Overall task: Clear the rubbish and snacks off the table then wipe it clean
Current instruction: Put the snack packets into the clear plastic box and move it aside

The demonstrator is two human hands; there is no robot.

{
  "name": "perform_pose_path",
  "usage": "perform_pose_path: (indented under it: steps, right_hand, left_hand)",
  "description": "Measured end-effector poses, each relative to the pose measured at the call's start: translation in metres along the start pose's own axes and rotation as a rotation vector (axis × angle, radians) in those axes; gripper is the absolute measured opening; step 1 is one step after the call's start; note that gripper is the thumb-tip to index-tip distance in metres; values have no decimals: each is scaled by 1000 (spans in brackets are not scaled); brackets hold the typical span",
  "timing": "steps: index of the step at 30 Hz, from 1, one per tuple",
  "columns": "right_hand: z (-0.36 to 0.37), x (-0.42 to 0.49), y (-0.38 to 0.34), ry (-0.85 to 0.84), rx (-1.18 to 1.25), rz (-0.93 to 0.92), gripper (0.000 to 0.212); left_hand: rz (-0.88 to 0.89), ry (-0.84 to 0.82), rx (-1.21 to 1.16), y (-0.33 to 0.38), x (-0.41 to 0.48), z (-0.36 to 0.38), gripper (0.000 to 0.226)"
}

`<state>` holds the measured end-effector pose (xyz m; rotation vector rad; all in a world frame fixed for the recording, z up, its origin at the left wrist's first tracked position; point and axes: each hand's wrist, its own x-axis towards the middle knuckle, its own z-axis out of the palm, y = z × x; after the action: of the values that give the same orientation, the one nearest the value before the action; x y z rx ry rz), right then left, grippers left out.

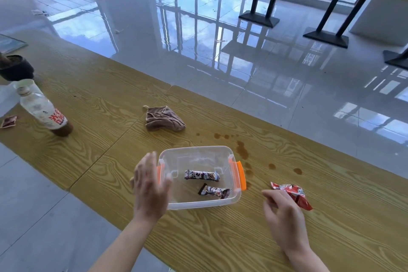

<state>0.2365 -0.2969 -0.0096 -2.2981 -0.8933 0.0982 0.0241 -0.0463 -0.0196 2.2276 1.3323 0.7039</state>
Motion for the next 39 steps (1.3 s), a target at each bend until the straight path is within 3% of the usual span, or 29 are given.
perform_pose_path:
  steps: [2, 4, 8, 10, 13, 16, 19, 21, 24, 29, 33, 39]
  right_hand:
    - [-8, -13, 26, -133, -196, 99, 34]
    - [-14, -27, 45, -314, -412, 164, 50]
    - [-21, -48, 64, -458, -564, 339, 68]
    - [-19, -56, 68, -503, -530, 410, 69]
    - [-11, -69, 71, -486, -510, 428, 61]
    - [-4, -73, 73, -367, -445, 433, 47]
    - [-2, -70, 64, -332, -422, 482, 38]
    - [-5, -63, 49, -277, -363, 494, 33]
    - [-15, -46, 16, -104, -225, 409, 29]
    - [-25, -4, -61, 68, 39, 39, 31]
    - [-2, 26, -106, -42, 100, -163, 33]
    - [59, 55, -133, -313, -115, -289, 32]
  left_hand:
    - [-105, 100, -113, -22, -3, -5, 61]
    - [-184, 76, -86, -47, -5, -4, 59]
    - [-196, -154, 205, -79, 6, 12, 50]
    - [-197, -326, 337, -86, 9, 23, 64]
    - [-218, -477, 496, -91, 5, 41, 89]
    - [-233, -431, 486, -91, -5, 48, 111]
    - [-229, -367, 456, -95, -6, 51, 114]
    - [-187, -407, 570, -100, -5, 54, 94]
    - [-185, -466, 620, -102, -4, 58, 84]
    - [-127, -452, 577, -119, 2, 48, 83]
    - [-116, -391, 536, -136, 12, 38, 67]
    - [-271, -266, 504, -136, 13, 44, 71]
